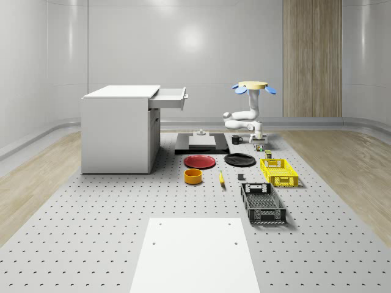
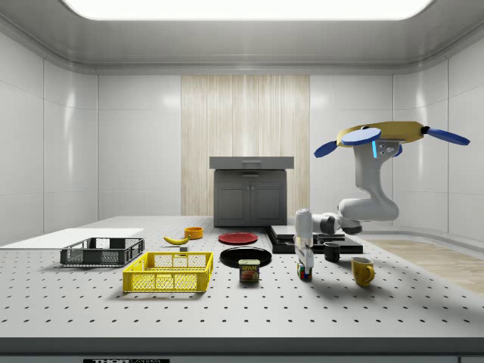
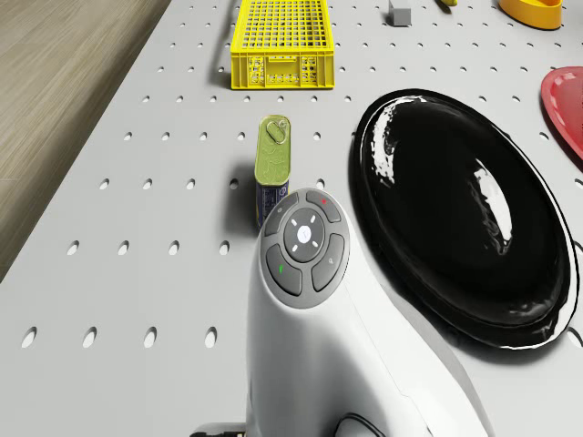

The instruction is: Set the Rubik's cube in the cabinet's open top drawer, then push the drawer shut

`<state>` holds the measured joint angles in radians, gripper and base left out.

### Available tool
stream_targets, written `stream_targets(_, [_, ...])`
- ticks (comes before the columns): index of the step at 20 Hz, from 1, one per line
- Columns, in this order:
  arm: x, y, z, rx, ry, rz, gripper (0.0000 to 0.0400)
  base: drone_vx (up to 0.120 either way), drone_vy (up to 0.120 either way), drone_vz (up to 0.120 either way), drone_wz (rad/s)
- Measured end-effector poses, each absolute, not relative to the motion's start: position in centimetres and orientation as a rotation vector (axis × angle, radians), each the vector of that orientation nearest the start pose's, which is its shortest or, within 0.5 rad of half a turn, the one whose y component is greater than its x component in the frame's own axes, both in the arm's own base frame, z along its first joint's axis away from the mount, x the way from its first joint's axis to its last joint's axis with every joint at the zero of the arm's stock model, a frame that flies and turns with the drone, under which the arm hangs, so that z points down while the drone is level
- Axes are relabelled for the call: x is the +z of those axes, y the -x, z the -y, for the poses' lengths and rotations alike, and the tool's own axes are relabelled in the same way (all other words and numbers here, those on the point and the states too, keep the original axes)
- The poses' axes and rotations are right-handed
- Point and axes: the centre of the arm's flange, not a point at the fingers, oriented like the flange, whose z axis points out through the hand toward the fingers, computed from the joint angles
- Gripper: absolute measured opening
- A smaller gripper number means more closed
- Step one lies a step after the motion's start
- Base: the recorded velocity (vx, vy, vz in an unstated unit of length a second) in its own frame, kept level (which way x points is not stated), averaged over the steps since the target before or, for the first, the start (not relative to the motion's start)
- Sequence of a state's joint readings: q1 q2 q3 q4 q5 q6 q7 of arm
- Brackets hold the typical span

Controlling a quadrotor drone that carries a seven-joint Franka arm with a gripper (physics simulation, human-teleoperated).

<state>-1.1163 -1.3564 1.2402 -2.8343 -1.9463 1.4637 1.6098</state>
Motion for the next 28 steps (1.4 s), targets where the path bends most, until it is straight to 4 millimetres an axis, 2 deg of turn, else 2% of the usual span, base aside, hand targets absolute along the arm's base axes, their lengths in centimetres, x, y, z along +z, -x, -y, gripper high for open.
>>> stream_targets(5, [52.8,-31.7,-1.2,0.785,-0.001,0.002,0.0400,0.000,0.000,0.000,0.000])
stream_targets(10, [53.0,-31.8,-1.2,0.785,-0.001,0.002,0.0348,0.000,0.000,0.000,0.000])
stream_targets(17, [52.9,-31.9,-1.2,0.795,-0.001,0.002,0.0328,0.000,0.000,0.000,0.000])
stream_targets(23, [51.0,-31.9,-1.2,0.790,-0.008,0.008,0.0305,0.000,0.000,0.000,0.000])
stream_targets(26, [49.7,-31.9,-1.2,0.772,-0.012,0.011,0.0295,0.000,0.000,0.120,0.000])
stream_targets(28, [49.0,-31.9,-1.3,0.748,-0.015,0.013,0.0294,0.080,-0.120,0.120,0.000])
